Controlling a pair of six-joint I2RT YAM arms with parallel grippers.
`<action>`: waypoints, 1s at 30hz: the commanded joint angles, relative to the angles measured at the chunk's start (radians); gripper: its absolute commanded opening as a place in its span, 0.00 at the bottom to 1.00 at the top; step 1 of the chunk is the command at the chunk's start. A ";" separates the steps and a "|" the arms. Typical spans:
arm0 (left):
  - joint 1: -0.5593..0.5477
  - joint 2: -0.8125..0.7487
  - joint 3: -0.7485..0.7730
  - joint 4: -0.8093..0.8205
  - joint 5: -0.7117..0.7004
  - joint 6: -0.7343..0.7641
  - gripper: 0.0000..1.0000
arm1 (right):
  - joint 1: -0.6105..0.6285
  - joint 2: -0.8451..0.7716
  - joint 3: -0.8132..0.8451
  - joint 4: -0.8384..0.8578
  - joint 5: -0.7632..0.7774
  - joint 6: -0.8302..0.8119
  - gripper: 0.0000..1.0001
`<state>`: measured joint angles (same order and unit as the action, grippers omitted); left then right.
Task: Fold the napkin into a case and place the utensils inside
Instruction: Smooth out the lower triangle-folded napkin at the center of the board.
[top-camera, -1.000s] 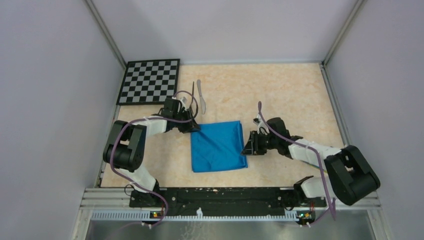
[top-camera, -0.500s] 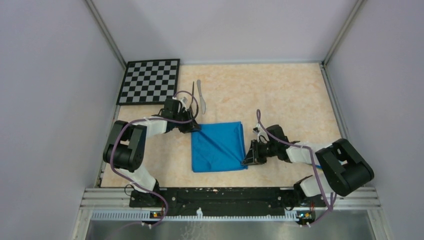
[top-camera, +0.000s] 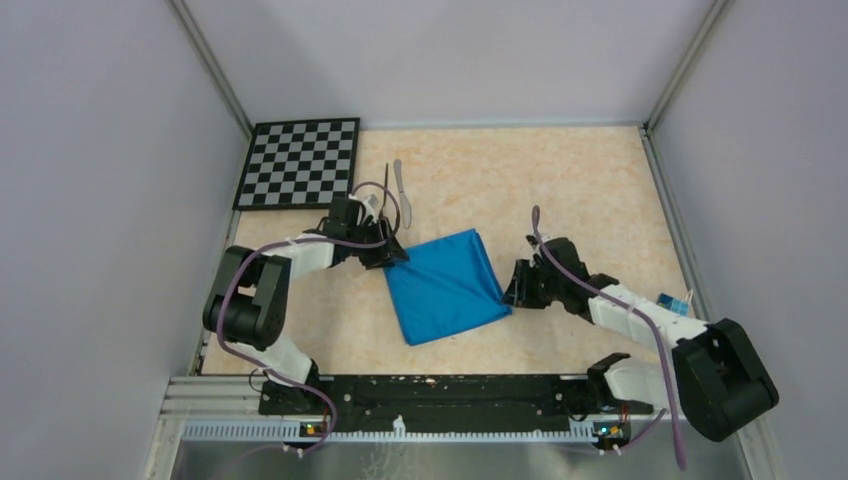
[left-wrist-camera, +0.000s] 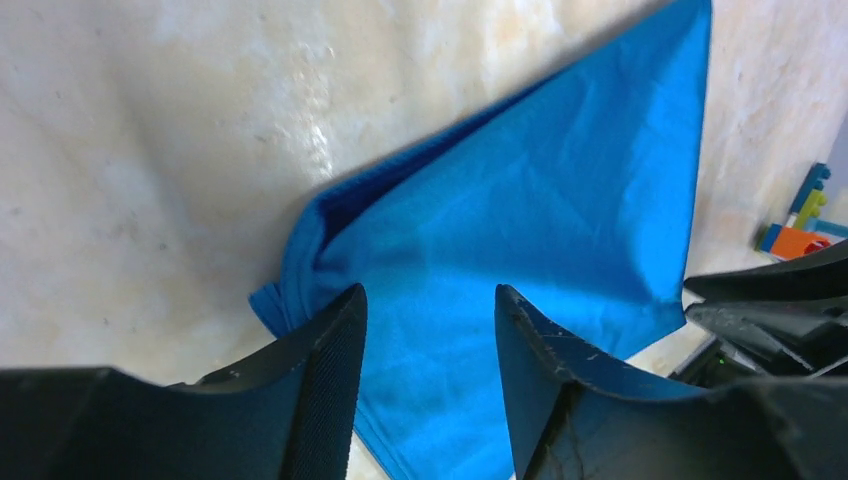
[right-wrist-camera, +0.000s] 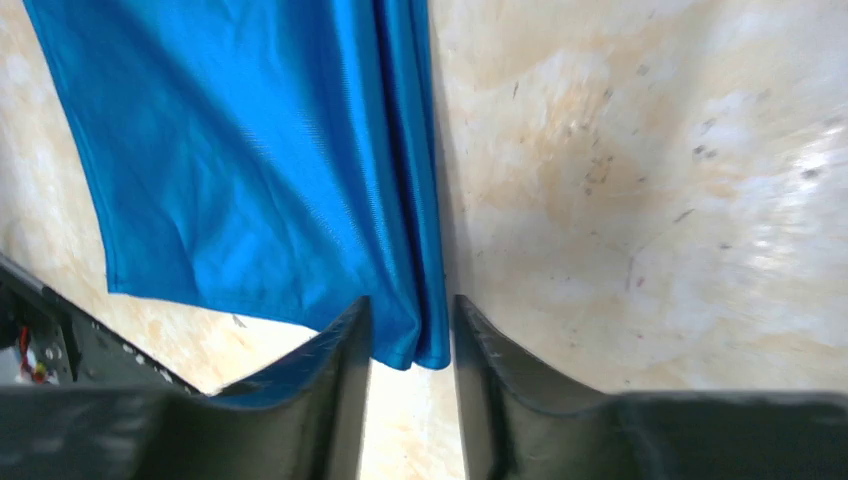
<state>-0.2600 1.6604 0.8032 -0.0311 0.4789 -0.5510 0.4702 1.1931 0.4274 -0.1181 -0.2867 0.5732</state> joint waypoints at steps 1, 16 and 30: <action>-0.004 -0.143 0.020 -0.080 0.038 0.014 0.60 | 0.046 -0.152 0.143 -0.144 0.155 -0.199 0.42; 0.307 -0.522 0.073 -0.529 -0.348 -0.102 0.98 | 0.679 0.375 0.708 -0.405 0.344 0.125 0.75; 0.449 -0.508 0.102 -0.561 -0.382 -0.091 0.99 | 0.804 0.844 1.113 -0.712 0.416 0.169 0.57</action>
<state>0.1764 1.1545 0.8680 -0.6052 0.1066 -0.6716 1.2480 1.9823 1.4765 -0.7235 0.0727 0.7204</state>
